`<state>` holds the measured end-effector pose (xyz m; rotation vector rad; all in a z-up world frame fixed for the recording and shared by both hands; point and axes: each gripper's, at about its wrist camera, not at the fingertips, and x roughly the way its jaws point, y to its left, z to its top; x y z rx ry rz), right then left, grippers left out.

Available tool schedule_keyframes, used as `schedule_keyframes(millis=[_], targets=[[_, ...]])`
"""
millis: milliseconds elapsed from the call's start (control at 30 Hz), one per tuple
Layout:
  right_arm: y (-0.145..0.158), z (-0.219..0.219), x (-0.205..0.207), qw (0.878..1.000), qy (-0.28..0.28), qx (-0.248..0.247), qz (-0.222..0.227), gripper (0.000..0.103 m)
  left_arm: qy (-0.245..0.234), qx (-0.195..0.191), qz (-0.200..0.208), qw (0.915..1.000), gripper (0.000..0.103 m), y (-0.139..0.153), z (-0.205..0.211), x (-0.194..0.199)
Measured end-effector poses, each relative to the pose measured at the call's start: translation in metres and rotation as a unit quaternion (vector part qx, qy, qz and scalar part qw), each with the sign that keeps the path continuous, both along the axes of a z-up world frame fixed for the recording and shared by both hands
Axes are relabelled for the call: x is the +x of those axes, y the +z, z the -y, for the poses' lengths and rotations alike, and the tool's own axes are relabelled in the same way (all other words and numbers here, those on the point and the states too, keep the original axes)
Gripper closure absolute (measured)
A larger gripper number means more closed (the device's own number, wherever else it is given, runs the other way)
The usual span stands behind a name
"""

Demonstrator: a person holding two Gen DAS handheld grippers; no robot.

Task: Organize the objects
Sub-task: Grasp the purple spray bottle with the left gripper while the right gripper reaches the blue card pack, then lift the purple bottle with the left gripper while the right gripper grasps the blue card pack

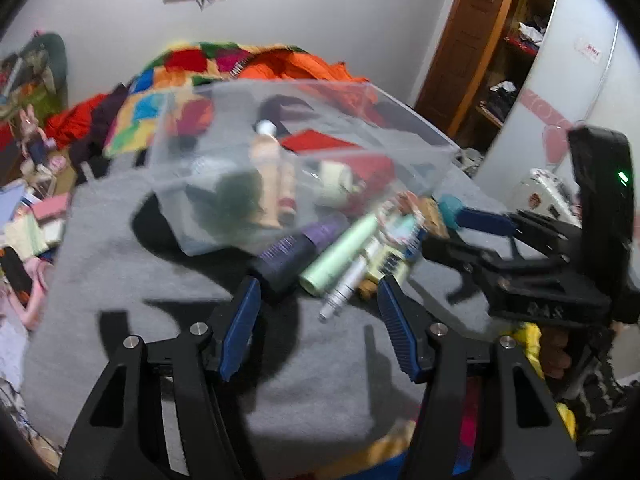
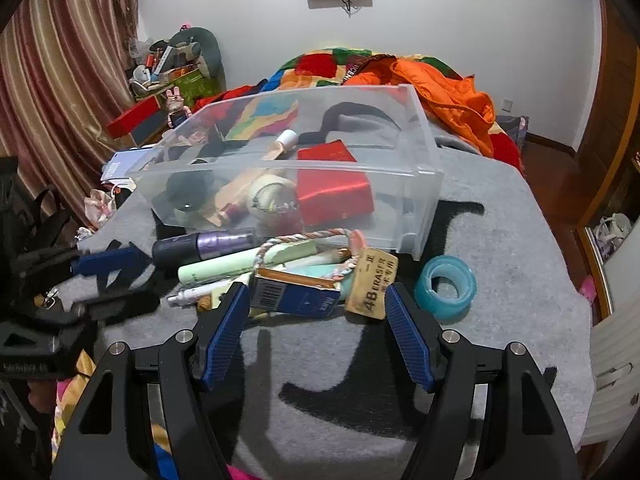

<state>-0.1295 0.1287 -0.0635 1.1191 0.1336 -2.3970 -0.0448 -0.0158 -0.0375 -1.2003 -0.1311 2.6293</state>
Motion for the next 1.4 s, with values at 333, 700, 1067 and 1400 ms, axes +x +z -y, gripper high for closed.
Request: schedule_keyframes(millis=[333,700,1067,1400], targets=[[-0.006,0.011,0.0,1.0,0.0,-0.011,0.009,0.037,0.002,0.02,0.037,0.9991,0.047,-0.024,0.005,-0.05],[-0.013,-0.002,0.002,1.0,-0.002,-0.012,0.026,0.06,0.024,0.03,0.026,0.9989,0.068,-0.028,0.015,-0.021],[-0.018,-0.015,0.015,0.999,0.021,-0.002,0.033,0.065,0.027,-0.001,0.032,0.9991,0.075,-0.027,0.015,0.007],[-0.021,-0.004,0.003,0.999,0.021,0.029,0.019,0.038,0.03,0.001,0.039,0.9988,0.068,-0.03,0.015,-0.016]])
